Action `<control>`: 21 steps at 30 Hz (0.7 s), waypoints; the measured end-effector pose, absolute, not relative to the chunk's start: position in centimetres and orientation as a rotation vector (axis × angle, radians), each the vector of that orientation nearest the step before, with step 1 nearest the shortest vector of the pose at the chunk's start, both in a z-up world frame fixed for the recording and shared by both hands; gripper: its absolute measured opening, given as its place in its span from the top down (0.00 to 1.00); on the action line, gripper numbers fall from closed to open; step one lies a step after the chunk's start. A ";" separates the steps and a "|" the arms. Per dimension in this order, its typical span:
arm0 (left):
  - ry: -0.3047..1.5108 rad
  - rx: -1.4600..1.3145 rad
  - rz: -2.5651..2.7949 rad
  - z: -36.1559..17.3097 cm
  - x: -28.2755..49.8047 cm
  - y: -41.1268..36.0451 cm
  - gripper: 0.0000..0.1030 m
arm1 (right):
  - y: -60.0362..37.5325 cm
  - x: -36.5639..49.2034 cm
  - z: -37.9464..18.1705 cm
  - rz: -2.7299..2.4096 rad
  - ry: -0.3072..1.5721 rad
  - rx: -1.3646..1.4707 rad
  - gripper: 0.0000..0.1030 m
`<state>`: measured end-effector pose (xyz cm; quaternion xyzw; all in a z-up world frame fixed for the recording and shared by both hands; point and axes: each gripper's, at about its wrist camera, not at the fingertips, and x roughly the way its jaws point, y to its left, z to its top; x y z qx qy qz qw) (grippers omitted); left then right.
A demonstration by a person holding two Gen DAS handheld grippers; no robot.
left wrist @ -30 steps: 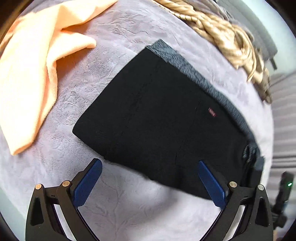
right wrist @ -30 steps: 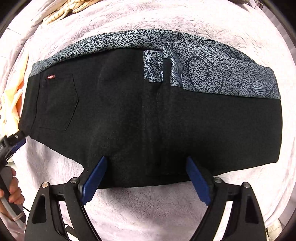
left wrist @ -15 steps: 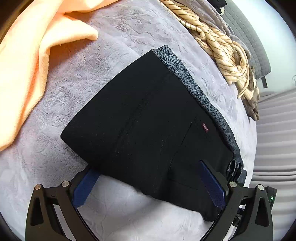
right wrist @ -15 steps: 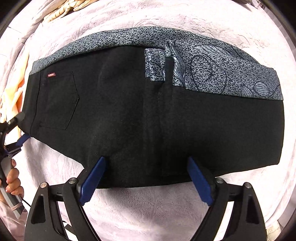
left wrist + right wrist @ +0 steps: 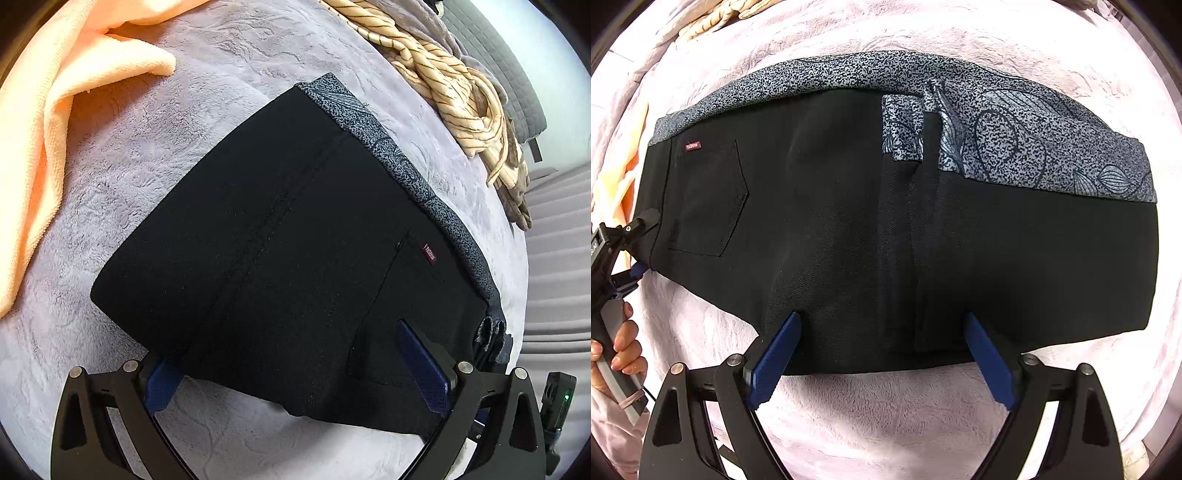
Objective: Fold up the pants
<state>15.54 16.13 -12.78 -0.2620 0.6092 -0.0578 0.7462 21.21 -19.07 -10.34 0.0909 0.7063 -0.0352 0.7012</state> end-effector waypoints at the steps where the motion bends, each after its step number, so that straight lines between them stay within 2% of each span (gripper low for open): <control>1: 1.333 -0.572 -0.125 -12.8 15.5 16.1 0.00 | -19.1 21.2 -10.3 -0.078 1.573 0.202 0.11; 12: 1.314 -0.614 -0.121 -12.0 15.4 16.5 0.00 | -18.6 20.8 -10.4 -0.080 1.573 0.202 0.10; 18: 1.179 -0.686 -0.200 -7.7 15.9 16.3 0.00 | -18.5 20.6 -10.5 -0.080 1.572 0.199 0.10; 21: 1.172 -0.628 -0.195 -7.8 16.6 15.5 0.00 | -18.4 20.5 -10.6 -0.082 1.574 0.195 0.10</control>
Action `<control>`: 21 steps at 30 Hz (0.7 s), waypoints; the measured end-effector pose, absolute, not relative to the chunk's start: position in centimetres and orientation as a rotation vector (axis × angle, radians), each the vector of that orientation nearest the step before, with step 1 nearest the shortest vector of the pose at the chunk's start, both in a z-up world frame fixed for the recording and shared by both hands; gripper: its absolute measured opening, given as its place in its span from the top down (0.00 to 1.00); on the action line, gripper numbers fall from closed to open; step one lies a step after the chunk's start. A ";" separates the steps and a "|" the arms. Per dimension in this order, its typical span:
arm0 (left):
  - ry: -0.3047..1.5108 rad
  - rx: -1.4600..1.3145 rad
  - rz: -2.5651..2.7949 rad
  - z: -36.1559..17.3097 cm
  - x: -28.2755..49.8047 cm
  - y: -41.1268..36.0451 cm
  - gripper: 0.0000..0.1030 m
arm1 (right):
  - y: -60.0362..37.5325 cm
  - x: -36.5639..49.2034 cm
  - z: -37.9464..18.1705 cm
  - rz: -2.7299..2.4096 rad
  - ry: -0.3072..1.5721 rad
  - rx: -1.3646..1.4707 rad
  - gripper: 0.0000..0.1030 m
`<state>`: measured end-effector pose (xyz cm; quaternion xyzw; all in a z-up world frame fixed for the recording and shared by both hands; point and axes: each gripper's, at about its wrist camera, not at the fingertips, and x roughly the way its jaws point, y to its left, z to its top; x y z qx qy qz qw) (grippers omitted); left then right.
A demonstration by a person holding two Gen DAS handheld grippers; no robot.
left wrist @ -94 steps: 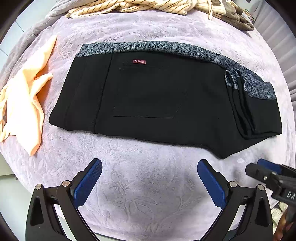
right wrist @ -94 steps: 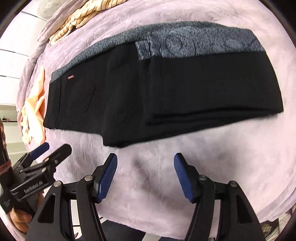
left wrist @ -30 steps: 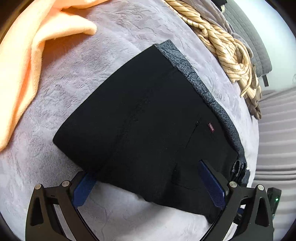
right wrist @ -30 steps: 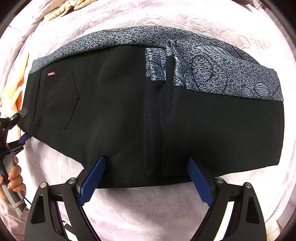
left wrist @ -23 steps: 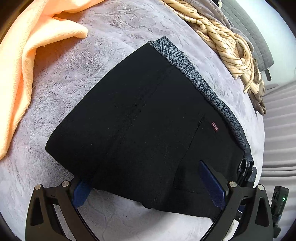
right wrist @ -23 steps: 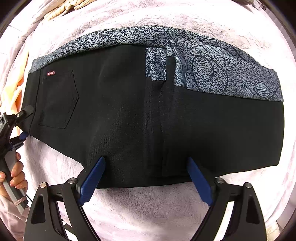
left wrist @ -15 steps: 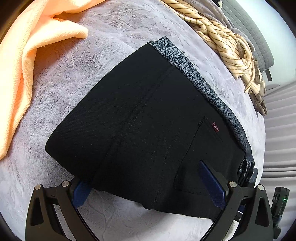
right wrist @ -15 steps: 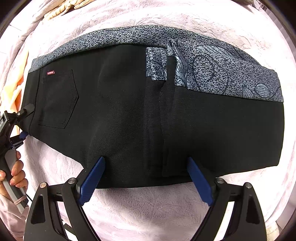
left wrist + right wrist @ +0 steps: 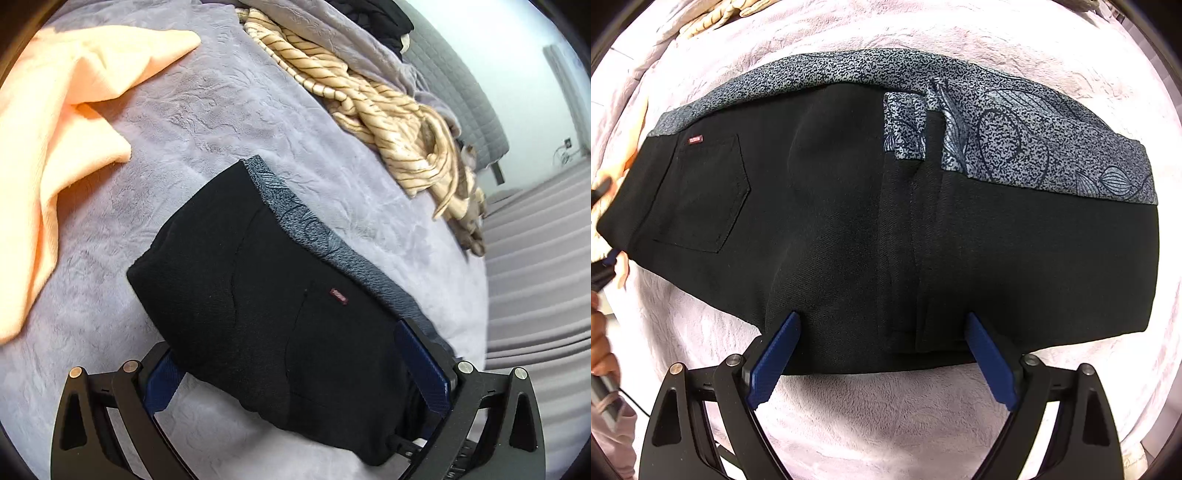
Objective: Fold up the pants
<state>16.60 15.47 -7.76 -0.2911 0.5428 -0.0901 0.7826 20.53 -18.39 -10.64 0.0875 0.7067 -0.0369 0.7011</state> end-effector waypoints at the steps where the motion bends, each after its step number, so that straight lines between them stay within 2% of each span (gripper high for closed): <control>1: 1.195 -0.608 -0.168 -8.5 16.8 15.3 0.00 | -18.3 20.5 -10.7 -0.083 1.574 0.192 0.10; 7: 1.308 -0.572 -0.050 -13.5 17.2 15.9 0.04 | -18.0 20.6 -10.8 -0.077 1.578 0.183 0.10; 9: 1.316 -0.503 0.003 -13.1 17.3 15.4 0.19 | -18.0 20.6 -10.3 -0.075 1.573 0.174 0.10; 15: 1.232 -0.204 0.055 -10.6 16.6 13.0 0.47 | -17.1 21.3 -5.4 -0.002 1.463 0.147 0.10; 17: 1.162 0.001 0.051 -9.6 15.7 10.6 0.53 | -17.1 22.6 -4.0 0.044 1.444 0.192 0.10; 21: 1.078 0.261 0.048 -9.6 14.1 7.9 0.53 | -16.4 26.1 -2.3 0.147 1.444 0.282 0.10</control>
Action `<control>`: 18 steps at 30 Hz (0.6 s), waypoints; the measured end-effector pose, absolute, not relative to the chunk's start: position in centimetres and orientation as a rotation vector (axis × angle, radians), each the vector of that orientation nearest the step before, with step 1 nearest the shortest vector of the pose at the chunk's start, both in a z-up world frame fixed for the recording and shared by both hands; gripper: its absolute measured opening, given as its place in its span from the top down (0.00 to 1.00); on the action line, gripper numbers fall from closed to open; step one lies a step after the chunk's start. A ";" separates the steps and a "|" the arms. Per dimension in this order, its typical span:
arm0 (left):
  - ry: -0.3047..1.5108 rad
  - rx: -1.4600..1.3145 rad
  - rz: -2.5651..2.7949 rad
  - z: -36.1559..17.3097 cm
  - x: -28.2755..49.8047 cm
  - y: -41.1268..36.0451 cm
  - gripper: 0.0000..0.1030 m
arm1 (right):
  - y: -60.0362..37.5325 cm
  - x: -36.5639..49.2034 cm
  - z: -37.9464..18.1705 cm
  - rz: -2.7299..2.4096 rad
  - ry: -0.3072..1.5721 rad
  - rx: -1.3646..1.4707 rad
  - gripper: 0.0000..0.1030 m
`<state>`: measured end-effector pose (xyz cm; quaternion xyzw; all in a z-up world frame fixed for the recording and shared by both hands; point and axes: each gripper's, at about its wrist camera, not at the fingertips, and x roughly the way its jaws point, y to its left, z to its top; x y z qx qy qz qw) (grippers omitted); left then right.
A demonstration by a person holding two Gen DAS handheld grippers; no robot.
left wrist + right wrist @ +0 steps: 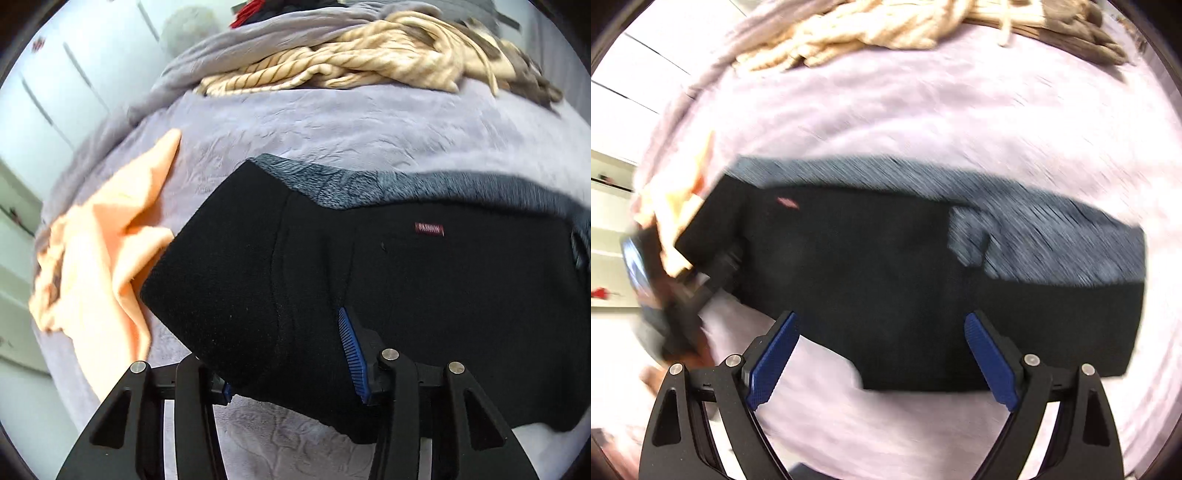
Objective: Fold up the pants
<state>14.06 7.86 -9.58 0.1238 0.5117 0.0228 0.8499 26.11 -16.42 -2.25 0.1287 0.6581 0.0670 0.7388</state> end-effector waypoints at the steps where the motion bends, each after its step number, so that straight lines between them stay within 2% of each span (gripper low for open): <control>1: 1.067 0.283 0.049 -9.6 13.9 7.7 0.53 | -16.0 27.1 -1.9 0.175 1.449 0.294 0.10; 9: 0.984 0.451 0.044 -9.8 13.2 5.5 0.53 | -5.7 35.3 -0.6 0.474 1.544 0.231 0.10; 18: 0.950 0.503 0.045 -9.7 12.8 5.2 0.53 | 5.5 38.8 -7.2 0.581 1.788 0.116 0.10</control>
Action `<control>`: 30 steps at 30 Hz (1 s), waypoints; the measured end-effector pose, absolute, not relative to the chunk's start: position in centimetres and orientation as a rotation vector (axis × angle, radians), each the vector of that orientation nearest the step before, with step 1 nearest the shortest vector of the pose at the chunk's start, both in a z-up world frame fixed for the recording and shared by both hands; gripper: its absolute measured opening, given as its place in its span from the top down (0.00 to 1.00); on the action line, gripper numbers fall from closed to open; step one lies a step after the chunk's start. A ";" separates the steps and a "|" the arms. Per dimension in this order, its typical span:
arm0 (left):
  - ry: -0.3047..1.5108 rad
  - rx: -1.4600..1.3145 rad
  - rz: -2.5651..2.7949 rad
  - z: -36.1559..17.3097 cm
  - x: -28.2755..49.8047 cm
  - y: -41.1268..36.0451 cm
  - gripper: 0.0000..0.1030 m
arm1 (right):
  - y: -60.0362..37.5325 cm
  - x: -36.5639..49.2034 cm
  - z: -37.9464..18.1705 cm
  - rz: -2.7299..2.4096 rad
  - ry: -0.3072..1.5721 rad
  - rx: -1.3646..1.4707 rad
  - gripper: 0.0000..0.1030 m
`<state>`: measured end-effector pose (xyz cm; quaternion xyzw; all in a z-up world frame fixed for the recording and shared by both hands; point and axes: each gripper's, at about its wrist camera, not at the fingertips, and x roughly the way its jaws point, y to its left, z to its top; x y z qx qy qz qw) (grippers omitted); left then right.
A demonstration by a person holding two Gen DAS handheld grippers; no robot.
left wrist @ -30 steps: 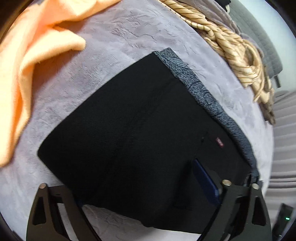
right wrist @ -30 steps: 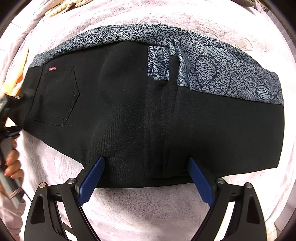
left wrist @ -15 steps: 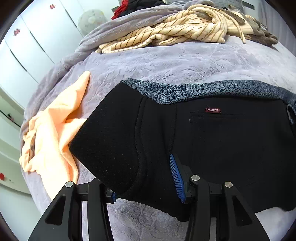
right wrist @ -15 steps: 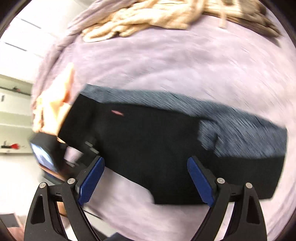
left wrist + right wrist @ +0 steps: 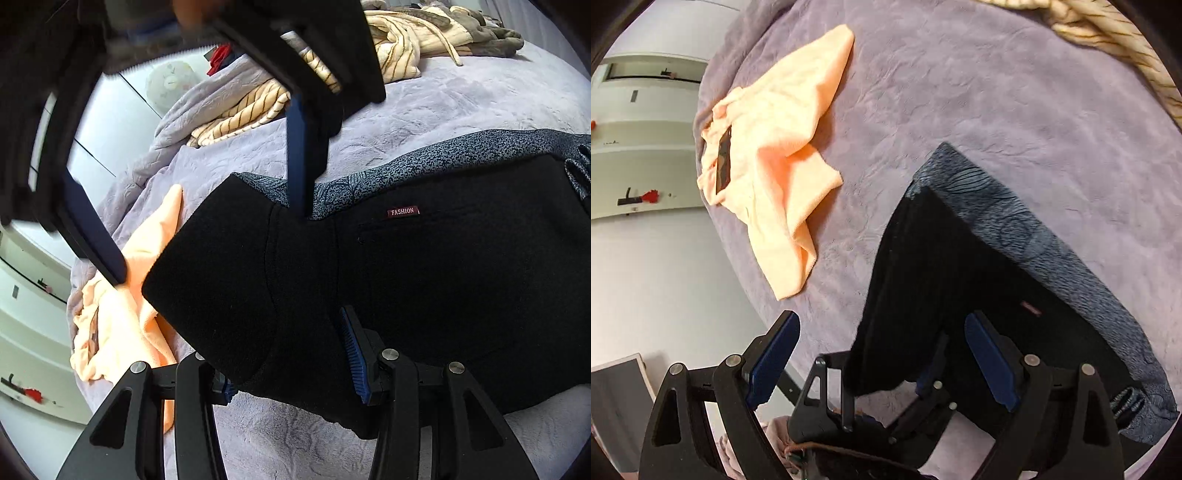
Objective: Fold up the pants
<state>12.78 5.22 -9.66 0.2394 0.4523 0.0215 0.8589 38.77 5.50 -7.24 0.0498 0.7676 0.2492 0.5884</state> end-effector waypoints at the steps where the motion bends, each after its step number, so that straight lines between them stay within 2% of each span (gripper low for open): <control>1: 0.950 0.502 0.045 -9.6 12.8 5.3 0.53 | 6.1 38.7 -8.1 0.570 1.811 0.089 0.10; 3: 0.950 0.499 0.043 -9.5 13.0 5.3 0.53 | 6.2 38.5 -9.5 0.549 1.850 0.061 0.13; 4: 0.954 0.491 0.030 -9.4 12.9 5.3 0.53 | 5.8 38.5 -9.9 0.542 1.858 0.059 0.35; 5: 0.942 0.496 0.020 -9.0 12.5 5.1 0.53 | 5.3 38.3 -10.3 0.539 1.866 0.067 0.68; 7: 0.907 0.523 0.001 -7.8 11.3 4.5 0.53 | 4.3 38.2 -10.0 0.560 1.851 0.116 0.79; 16: 0.760 0.521 -0.100 -0.3 9.4 0.0 0.53 | -3.8 35.9 -3.1 0.663 1.657 0.333 0.80; 23: 0.626 0.516 -0.287 5.3 6.7 -7.3 0.53 | -15.5 31.5 3.0 0.665 1.450 0.572 0.80; 30: 0.589 0.548 -0.521 6.1 2.7 -16.9 0.53 | -29.2 24.5 5.6 0.515 1.302 0.694 0.80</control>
